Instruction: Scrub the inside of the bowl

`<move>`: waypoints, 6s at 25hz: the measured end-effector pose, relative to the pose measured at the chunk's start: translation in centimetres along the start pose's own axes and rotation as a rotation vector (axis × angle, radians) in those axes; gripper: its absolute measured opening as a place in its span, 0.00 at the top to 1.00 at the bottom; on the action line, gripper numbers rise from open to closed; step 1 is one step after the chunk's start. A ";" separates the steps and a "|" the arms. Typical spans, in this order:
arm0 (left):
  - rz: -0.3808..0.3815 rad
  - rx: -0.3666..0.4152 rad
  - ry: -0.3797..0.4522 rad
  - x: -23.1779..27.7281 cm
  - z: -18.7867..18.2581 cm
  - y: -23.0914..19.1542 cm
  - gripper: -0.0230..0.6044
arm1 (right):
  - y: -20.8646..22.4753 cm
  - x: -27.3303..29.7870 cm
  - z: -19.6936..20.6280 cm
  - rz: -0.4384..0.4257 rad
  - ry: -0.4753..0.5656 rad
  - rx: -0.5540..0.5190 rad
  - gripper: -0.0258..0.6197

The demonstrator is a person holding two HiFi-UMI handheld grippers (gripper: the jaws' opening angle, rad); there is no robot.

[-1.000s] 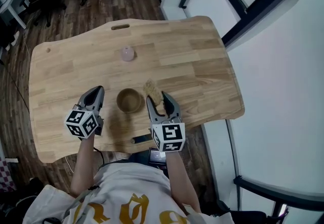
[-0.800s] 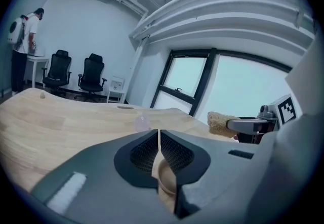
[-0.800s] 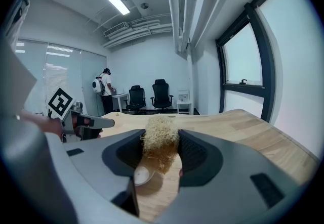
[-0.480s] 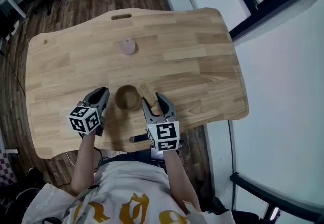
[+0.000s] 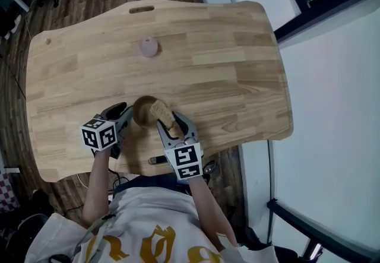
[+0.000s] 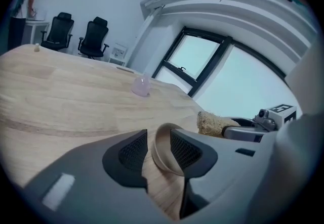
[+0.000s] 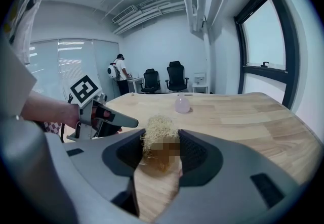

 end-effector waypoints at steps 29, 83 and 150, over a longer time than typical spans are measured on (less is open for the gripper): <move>-0.123 -0.047 -0.211 2.4 1.3 -0.8 0.93 | 0.6 -0.9 1.2 -0.030 -0.007 -0.029 0.67; 0.018 0.220 0.061 -3.0 -2.4 9.2 0.93 | -3.7 -0.1 -6.1 0.007 -0.113 -0.302 0.67; -0.092 0.255 -0.027 -2.7 0.8 9.9 0.93 | -4.3 -0.5 -4.2 -0.104 -0.330 -0.396 0.67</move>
Point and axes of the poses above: the fingertips, and each gripper's own axes: x forward along the fingers, y to its right, z out of its underside, the point moved 8 cm from there along -x, backward along the fingers, and after that the axes turned 14 degrees about -x, right-handed, at the moved point
